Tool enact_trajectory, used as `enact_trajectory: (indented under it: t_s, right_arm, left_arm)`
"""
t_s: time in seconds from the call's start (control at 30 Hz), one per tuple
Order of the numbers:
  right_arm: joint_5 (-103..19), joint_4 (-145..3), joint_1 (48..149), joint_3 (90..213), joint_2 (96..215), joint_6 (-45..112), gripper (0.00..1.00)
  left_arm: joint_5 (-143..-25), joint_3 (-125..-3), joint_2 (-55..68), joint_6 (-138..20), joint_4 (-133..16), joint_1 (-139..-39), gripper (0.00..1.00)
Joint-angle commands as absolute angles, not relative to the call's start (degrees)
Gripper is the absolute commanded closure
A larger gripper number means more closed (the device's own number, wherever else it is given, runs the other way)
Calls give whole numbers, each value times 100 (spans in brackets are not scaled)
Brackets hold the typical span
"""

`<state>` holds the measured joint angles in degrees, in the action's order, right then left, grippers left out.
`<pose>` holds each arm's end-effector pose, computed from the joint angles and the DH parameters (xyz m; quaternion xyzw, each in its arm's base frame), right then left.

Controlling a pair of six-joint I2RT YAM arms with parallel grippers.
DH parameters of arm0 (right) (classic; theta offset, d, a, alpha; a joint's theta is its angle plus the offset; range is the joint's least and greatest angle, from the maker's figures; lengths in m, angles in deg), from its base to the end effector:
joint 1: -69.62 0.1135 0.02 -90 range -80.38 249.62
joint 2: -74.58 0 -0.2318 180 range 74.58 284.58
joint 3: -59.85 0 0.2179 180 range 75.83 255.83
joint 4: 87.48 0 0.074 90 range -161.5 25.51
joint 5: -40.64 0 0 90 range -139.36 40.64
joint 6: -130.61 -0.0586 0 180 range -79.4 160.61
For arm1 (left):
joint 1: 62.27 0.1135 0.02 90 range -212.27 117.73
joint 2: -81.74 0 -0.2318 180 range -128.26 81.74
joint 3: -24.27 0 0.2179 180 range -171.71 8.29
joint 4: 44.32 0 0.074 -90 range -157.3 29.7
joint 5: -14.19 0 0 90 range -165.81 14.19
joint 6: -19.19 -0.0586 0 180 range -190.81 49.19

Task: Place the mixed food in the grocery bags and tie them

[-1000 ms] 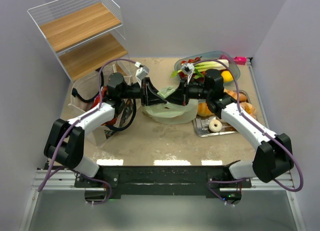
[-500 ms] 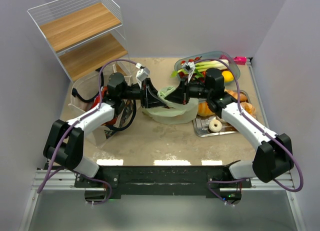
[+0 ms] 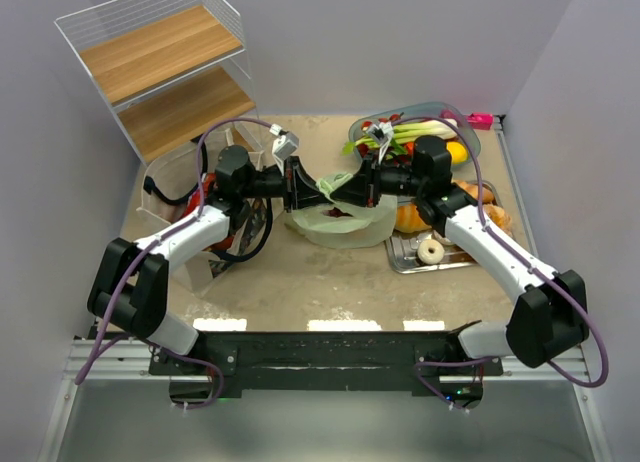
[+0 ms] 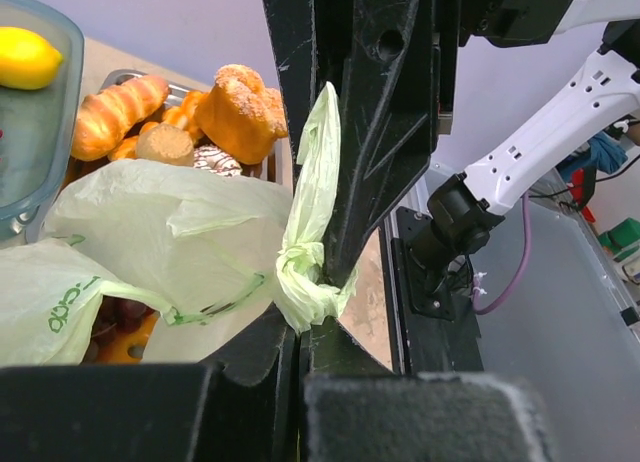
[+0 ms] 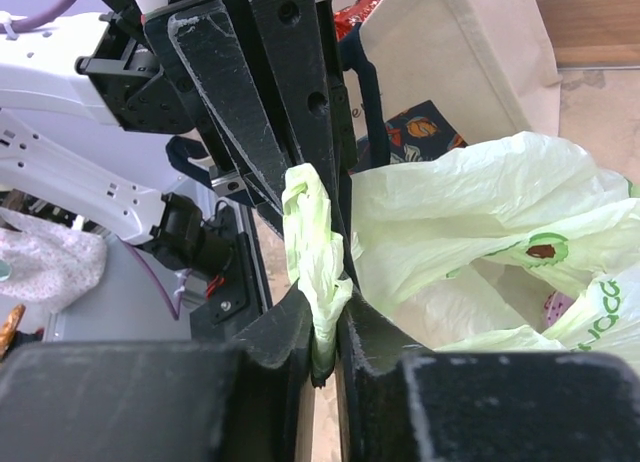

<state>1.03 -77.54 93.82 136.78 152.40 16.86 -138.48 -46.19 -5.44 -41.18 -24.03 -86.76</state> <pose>0.2536 0.1635 0.3158 -0.2740 0.6963 0.5341 0.3935 0.2678 -0.1792 0.2886 0.3524 0.6013 -0.6003 0.3924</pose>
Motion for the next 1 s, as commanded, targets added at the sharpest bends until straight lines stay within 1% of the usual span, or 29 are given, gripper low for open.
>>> enact_trajectory:
  t_s: [0.0, 0.07, 0.1, 0.2, 0.3, 0.37, 0.43, 0.5, 0.53, 0.57, 0.6, 0.63, 0.67, 0.7, 0.77, 0.97]
  right_arm:
    - [12, -7765, 9361, 13938, 14973, 1600, 75]
    - [-40, -7756, 9353, 13938, 14894, 1591, 64]
    - [-67, -7756, 9361, 13938, 14850, 1582, 52]
    - [-286, -7712, 9353, 13964, 14718, 1599, 36]
    - [-549, -7449, 9361, 14069, 14665, 1784, 33]
    - [-742, -7290, 9361, 14122, 14648, 1907, 34]
    - [-840, -7281, 9361, 14131, 14648, 1951, 36]
    - [-972, -7290, 9370, 14158, 14691, 1995, 42]
    - [-972, -7273, 9370, 14175, 14735, 2056, 46]
    - [-972, -7264, 9370, 14236, 14762, 2074, 61]
    - [-937, -7264, 9370, 14245, 14779, 2092, 71]
    - [-902, -7299, 9387, 14254, 14779, 2074, 79]
    - [-884, -7325, 9405, 14246, 14762, 2074, 89]
    - [-910, -7282, 9440, 14237, 14744, 2083, 93]
    - [-980, -7168, 9572, 14237, 14622, 2205, 100]
    - [-1560, -6465, 10116, 13983, 14428, 2557, 100]
  left_arm:
    - [-13742, -4542, -422, -4127, -2189, -8696, 100]
    - [-13681, -4541, -387, -4171, -2259, -8688, 100]
    - [-13680, -4533, -387, -4189, -2286, -8696, 100]
    - [-13654, -4533, -352, -4242, -2339, -8696, 100]
    - [-13619, -4533, -317, -4268, -2391, -8696, 100]
    - [-13619, -4533, -299, -4294, -2409, -8696, 100]
    - [-13628, -4533, -273, -4321, -2418, -8696, 100]
    - [-13628, -4533, -255, -4347, -2462, -8696, 100]
    - [-13628, -4541, -255, -4356, -2470, -8688, 100]
    - [-13619, -4533, -255, -4365, -2497, -8696, 100]
    - [-13619, -4541, -255, -4374, -2523, -8696, 100]
    - [-13575, -4550, -255, -4417, -2602, -8696, 100]
    - [-13531, -4568, -264, -4452, -2681, -8696, 100]
    - [-13479, -4585, -264, -4496, -2760, -8696, 100]
    - [-13294, -4664, -264, -4646, -3057, -8688, 100]
    - [-12951, -4726, -299, -4699, -3297, -8696, 100]
